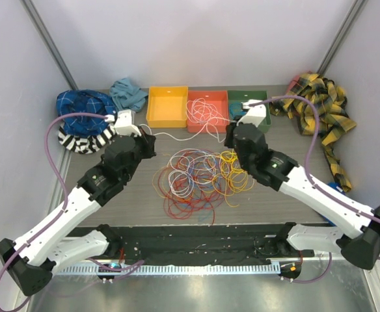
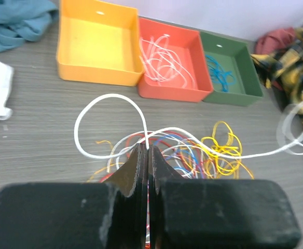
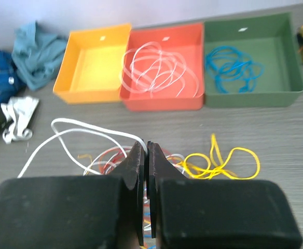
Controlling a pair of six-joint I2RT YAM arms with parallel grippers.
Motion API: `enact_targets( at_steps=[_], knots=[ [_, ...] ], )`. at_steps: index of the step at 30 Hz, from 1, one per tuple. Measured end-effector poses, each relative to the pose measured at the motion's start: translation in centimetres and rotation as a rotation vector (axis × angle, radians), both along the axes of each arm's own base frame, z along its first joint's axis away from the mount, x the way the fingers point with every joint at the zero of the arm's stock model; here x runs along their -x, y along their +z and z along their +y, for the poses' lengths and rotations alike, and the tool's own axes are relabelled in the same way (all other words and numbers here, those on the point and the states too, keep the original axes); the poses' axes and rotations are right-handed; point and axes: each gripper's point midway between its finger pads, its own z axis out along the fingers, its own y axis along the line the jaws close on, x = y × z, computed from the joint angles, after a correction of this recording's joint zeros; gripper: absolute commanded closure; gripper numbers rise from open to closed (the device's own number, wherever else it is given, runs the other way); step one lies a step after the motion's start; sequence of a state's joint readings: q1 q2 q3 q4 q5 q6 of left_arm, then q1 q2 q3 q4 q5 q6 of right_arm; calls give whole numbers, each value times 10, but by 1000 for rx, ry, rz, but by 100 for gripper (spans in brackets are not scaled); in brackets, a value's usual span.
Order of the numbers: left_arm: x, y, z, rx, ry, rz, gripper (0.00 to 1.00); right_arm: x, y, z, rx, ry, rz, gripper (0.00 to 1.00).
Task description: Untangle the cables
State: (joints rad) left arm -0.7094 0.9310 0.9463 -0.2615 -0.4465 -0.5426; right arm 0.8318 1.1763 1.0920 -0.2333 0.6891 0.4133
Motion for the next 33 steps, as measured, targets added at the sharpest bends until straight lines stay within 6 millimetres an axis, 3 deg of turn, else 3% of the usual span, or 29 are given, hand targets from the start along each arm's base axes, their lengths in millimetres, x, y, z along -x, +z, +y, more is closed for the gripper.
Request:
enact_targets(
  at_steps=[3, 8, 18, 21, 27, 30, 33],
  knots=[
    [-3, 0, 15, -21, 48, -2, 100, 2, 16, -21, -18, -39, -32, 99],
    [-9, -9, 37, -55, 120, 22, 100, 6, 25, -40, -10, -75, -48, 99],
    [-15, -32, 115, -50, 360, 108, 100, 15, 58, -109, 10, -260, -127, 99],
    [-13, -34, 124, -51, 381, 119, 100, 17, 70, -121, -5, -290, -152, 99],
    [-20, -35, 105, 10, 302, 131, 100, 11, 67, -107, -20, -234, -135, 99],
    [-34, -39, 80, 60, 215, 157, 100, -4, 62, -81, -24, -162, -100, 99],
    [-50, -42, 49, 116, 103, 192, 100, -22, 58, -44, -51, -48, -68, 99]
  ],
)
